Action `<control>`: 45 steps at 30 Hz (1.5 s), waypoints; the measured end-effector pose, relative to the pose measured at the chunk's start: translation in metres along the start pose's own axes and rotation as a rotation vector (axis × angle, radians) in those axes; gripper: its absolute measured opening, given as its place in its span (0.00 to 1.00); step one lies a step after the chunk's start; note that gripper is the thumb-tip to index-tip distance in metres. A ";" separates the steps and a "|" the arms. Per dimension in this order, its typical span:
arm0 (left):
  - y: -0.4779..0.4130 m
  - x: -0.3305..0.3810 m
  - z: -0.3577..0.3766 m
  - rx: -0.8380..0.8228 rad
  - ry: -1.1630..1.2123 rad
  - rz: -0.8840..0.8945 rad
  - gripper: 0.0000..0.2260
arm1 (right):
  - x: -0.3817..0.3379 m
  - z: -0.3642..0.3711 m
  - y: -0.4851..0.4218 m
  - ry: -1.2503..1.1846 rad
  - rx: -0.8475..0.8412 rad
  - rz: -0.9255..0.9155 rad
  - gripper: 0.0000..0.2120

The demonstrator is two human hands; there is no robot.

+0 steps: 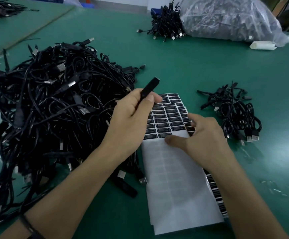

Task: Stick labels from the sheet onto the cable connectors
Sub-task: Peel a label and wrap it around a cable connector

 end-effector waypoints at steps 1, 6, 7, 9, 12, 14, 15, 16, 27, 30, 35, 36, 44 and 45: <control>0.001 -0.001 0.001 -0.010 -0.003 -0.007 0.14 | 0.000 0.001 0.001 0.065 -0.005 0.022 0.26; 0.000 -0.003 0.003 -0.005 -0.084 0.059 0.20 | 0.002 0.000 0.002 0.098 -0.013 0.077 0.29; 0.000 -0.004 0.003 -0.003 -0.096 0.078 0.19 | 0.004 -0.002 0.001 0.089 -0.012 0.078 0.27; 0.000 -0.007 0.005 -0.015 -0.111 0.093 0.17 | 0.007 -0.006 -0.001 0.054 -0.001 0.063 0.20; 0.002 -0.009 0.009 -0.037 -0.159 0.099 0.13 | 0.008 -0.015 -0.002 -0.052 0.042 0.027 0.15; 0.003 -0.009 0.010 -0.047 -0.165 0.089 0.12 | 0.010 -0.020 -0.002 -0.088 0.082 0.011 0.16; 0.003 -0.009 0.010 -0.054 -0.164 0.081 0.12 | 0.012 -0.021 -0.002 -0.116 0.090 -0.007 0.13; 0.004 -0.009 0.011 -0.063 -0.162 0.074 0.12 | 0.012 -0.021 -0.002 -0.144 0.089 -0.025 0.10; 0.008 -0.008 0.014 -0.128 -0.231 0.074 0.16 | 0.003 -0.005 -0.002 -0.724 -0.041 0.090 0.09; 0.010 -0.006 0.016 -0.148 -0.240 0.087 0.17 | 0.004 0.001 -0.002 -0.804 -0.069 0.152 0.07; 0.010 -0.003 0.016 -0.158 -0.253 0.083 0.14 | 0.007 0.005 -0.003 -0.810 -0.077 0.180 0.09; 0.010 -0.003 0.015 -0.155 -0.260 0.080 0.15 | 0.007 0.005 -0.003 -0.817 -0.071 0.189 0.11; 0.011 -0.002 0.015 -0.099 -0.380 0.054 0.17 | 0.009 0.007 -0.004 -0.850 -0.035 0.217 0.13; 0.011 -0.002 0.016 -0.097 -0.399 0.050 0.17 | 0.009 0.008 -0.004 -0.858 -0.032 0.223 0.14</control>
Point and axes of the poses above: each hand's wrist, its own y-axis away from the middle knuckle, its own z-axis out of the palm, x = y × z, the point moved 4 cm from there along -y, towards the middle knuckle, and after that the axes turned 14 degrees about -y, right-handed, at the moved point
